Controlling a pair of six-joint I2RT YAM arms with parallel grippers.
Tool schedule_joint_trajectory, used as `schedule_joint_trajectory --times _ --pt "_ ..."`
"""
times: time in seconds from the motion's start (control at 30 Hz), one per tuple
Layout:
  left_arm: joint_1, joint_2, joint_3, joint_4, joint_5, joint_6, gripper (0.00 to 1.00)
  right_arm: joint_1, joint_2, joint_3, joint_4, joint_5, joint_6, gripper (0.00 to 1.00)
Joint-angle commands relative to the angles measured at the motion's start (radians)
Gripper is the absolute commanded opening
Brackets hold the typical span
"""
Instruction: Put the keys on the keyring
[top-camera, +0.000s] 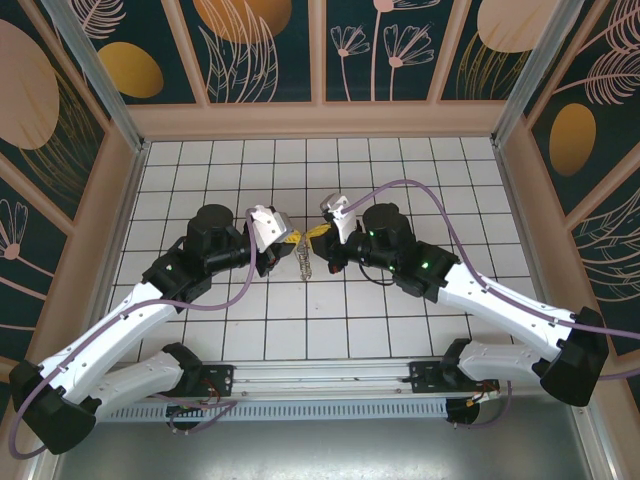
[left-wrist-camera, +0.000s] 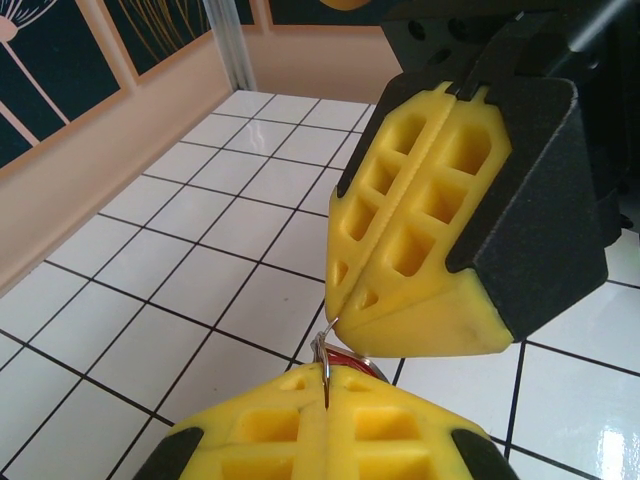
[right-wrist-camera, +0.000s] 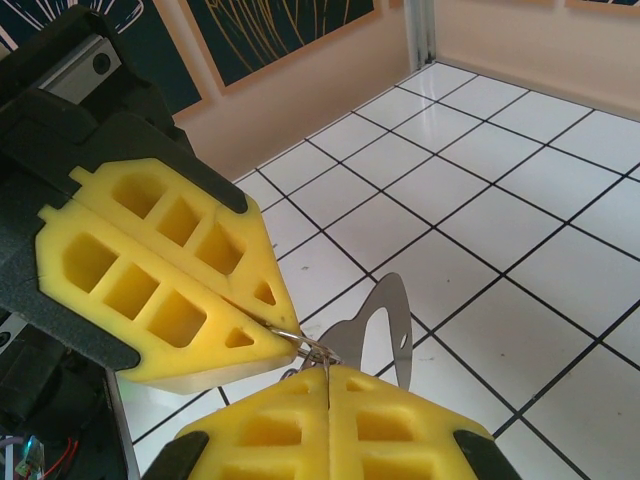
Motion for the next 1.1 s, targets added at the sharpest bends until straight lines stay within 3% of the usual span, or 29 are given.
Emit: schedule_joint_trajectory --times 0.0,1.07 --pt "-0.003 -0.018 -0.001 0.03 0.014 0.016 0.0 -0.011 -0.013 0.041 0.054 0.009 -0.007 0.0" --pt "-0.004 -0.013 -0.002 0.027 0.011 0.021 0.0 -0.008 0.004 0.066 0.085 -0.005 -0.006 0.0"
